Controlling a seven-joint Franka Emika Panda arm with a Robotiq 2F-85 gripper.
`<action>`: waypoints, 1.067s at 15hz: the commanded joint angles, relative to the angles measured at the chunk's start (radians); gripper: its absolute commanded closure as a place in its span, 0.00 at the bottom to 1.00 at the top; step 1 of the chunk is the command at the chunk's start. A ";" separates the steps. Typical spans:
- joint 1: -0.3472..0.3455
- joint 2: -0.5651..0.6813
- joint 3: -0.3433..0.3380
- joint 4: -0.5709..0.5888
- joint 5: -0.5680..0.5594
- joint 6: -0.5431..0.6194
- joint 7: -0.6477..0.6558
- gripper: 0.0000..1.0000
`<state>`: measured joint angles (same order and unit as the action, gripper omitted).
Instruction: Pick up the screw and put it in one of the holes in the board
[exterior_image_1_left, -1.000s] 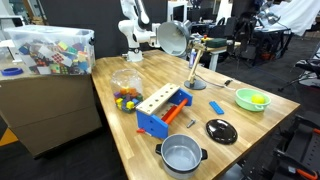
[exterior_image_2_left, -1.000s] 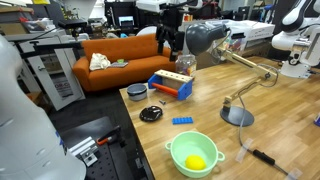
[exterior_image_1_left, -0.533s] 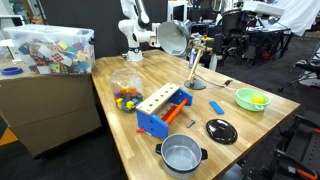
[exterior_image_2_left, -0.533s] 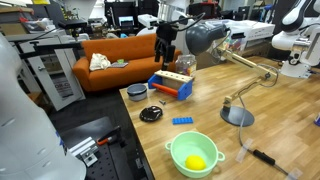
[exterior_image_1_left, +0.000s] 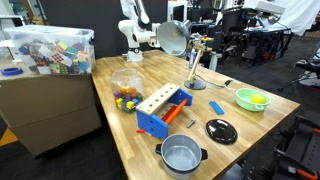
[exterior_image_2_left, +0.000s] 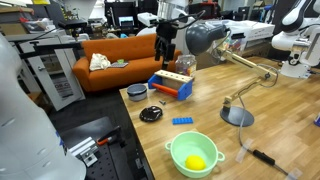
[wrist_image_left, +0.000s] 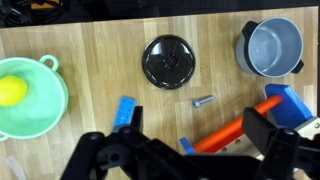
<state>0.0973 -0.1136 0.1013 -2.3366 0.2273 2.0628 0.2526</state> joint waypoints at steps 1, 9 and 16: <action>0.011 0.036 -0.001 0.028 0.087 -0.009 -0.061 0.00; 0.027 0.242 0.001 0.155 0.104 0.032 0.193 0.00; 0.026 0.223 0.001 0.128 0.102 0.027 0.138 0.00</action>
<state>0.1235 0.1093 0.1020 -2.2103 0.3301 2.0916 0.3898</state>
